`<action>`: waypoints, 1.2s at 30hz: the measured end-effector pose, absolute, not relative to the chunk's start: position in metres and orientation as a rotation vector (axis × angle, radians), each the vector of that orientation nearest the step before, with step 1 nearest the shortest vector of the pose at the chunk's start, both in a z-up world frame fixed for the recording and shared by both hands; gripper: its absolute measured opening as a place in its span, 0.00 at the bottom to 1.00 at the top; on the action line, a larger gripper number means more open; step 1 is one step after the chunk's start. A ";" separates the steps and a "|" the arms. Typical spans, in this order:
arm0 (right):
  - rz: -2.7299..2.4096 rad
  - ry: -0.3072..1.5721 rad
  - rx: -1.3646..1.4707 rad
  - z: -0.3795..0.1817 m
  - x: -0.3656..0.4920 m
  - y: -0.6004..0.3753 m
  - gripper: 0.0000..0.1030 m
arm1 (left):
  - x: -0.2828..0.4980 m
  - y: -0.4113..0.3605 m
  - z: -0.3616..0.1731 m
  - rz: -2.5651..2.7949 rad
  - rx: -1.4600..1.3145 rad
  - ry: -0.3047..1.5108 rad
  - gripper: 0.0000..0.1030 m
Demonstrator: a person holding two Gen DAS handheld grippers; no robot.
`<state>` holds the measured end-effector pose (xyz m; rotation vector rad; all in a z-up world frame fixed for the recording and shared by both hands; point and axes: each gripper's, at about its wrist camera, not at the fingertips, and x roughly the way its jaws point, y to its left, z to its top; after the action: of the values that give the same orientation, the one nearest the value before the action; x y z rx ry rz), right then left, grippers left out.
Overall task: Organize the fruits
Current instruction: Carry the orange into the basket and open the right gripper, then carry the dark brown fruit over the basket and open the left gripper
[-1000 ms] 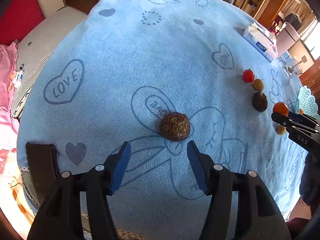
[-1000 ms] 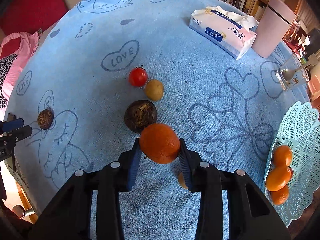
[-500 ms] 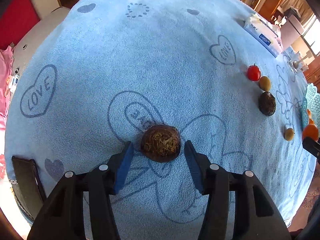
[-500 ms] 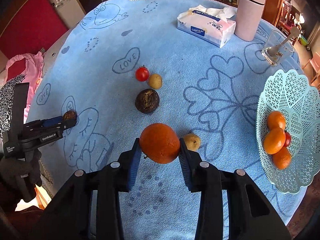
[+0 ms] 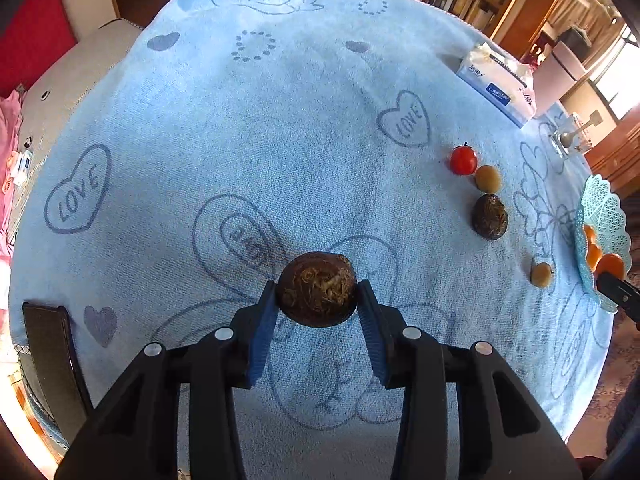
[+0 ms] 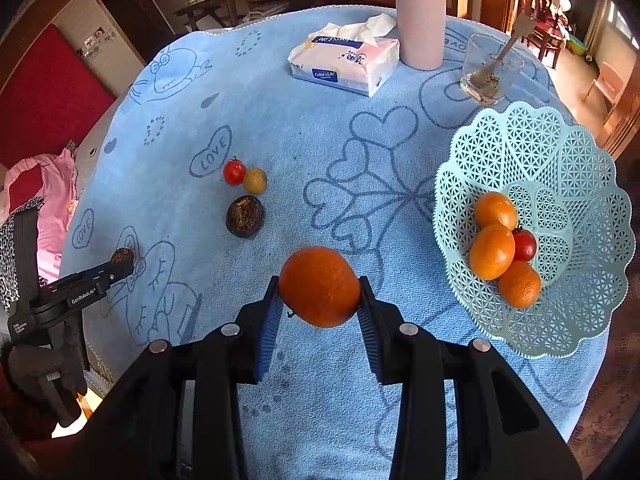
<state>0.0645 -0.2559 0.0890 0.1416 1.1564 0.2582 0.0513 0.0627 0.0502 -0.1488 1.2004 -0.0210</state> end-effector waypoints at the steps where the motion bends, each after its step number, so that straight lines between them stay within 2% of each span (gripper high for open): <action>1: 0.247 1.153 0.149 0.090 0.065 -0.261 0.37 | 0.050 0.061 0.053 -0.025 -0.150 1.198 0.39; 18: -0.050 1.077 0.228 0.094 0.068 -0.376 0.38 | 0.040 0.007 0.074 -0.106 -0.099 1.174 0.40; 20: -0.088 1.071 0.241 0.093 0.066 -0.388 0.42 | 0.042 0.000 0.075 -0.120 -0.090 1.170 0.39; 21: -0.102 1.065 0.250 0.093 0.065 -0.395 0.50 | 0.043 -0.004 0.077 -0.128 -0.085 1.168 0.40; 23: -0.131 1.048 0.255 0.096 0.061 -0.405 0.54 | 0.046 -0.013 0.079 -0.145 -0.074 1.164 0.40; 36: -0.207 1.018 0.298 0.104 0.021 -0.453 0.54 | 0.069 -0.110 0.086 -0.322 0.020 1.146 0.40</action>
<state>0.0208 -0.4532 0.1044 0.2984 1.0181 -0.2074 0.0687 -0.1102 0.0862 0.0203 1.1465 -0.3221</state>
